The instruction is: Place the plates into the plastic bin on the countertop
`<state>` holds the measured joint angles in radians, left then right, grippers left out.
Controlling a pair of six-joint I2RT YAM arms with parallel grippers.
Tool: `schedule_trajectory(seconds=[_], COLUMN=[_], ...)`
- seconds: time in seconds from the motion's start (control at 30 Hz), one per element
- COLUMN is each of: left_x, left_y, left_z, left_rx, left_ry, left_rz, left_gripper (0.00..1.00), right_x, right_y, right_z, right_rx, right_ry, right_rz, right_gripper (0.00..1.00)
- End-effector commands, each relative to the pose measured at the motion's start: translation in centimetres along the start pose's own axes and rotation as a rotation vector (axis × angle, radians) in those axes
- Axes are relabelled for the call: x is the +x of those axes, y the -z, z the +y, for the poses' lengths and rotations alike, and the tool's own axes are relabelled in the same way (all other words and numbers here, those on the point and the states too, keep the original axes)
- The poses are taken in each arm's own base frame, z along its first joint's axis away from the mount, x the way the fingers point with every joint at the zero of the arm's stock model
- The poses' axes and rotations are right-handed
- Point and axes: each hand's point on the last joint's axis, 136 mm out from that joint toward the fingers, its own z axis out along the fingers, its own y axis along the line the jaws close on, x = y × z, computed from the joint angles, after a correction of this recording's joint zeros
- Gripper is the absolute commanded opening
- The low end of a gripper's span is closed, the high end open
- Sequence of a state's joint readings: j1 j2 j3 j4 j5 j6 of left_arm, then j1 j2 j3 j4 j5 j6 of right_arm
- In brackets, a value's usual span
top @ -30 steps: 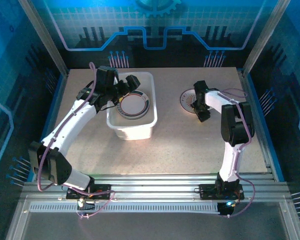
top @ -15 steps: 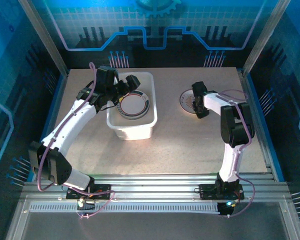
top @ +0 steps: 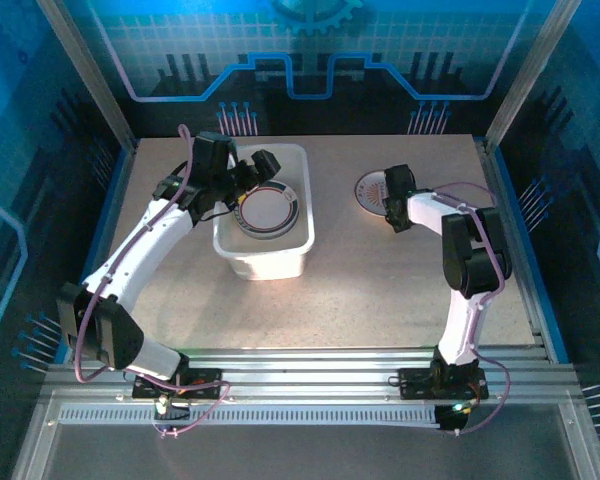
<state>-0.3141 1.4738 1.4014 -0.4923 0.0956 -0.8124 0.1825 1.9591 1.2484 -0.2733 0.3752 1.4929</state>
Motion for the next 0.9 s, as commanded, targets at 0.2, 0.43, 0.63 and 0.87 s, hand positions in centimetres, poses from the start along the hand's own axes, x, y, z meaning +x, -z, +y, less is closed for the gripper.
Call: schedule_trajectory(seconds=[0.2, 0.43, 0.63, 0.87], left_x=[-1.0, -3.0, -5.6, -7.5], left_y=[2.1, 4.5, 7.6, 10.8], left_z=[-1.0, -1.1, 0.5, 3.5], left_rx=[0.021, 0.035, 0.017, -0.023], left_ry=[-0.060, -0.091, -0.088, -0.057], left_rz=[-0.029, -0.087, -0.173, -0.251], left_gripper=[0.99, 0.99, 0.99, 0.99], right_x=[-1.2, -2.2, 0.3, 6.3], right_y=[5.9, 14.1, 21.4, 28.3], right_z=[1.0, 5.0, 8.6, 12.7], right_rx=[-0.093, -0.269, -0.438, -0.615], right_ry=[0.042, 0.092, 0.176, 0.257], right_rz=[-0.056, -0.083, -0.056, 0.008], right_gripper=[0.00, 0.00, 0.00, 0.00])
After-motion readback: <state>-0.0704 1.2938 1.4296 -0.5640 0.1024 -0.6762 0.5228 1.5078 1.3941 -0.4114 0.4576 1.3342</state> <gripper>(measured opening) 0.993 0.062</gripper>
